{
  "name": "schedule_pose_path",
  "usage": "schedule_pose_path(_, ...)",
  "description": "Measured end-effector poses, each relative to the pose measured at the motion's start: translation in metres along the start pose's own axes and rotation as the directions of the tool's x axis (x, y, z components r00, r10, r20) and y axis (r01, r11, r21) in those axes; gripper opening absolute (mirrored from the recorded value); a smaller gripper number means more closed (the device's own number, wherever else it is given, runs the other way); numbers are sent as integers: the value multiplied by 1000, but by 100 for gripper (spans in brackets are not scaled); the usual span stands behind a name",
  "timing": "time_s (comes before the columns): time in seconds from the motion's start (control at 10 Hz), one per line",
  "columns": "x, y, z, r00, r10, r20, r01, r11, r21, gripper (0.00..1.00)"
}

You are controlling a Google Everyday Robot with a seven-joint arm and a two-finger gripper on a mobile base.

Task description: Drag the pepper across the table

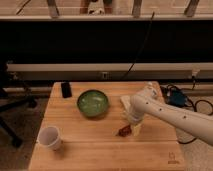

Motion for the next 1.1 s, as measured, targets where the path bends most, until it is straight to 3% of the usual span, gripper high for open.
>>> schedule_pose_path(0.6,18,13,12,999,-12,-30,11,1000,-29,77)
schedule_pose_path(0.7,19,13,13,999,-7,-35,6,1000,-28,71)
schedule_pose_path(1.1,26,16,16,999,13,-49,-13,1000,-14,28)
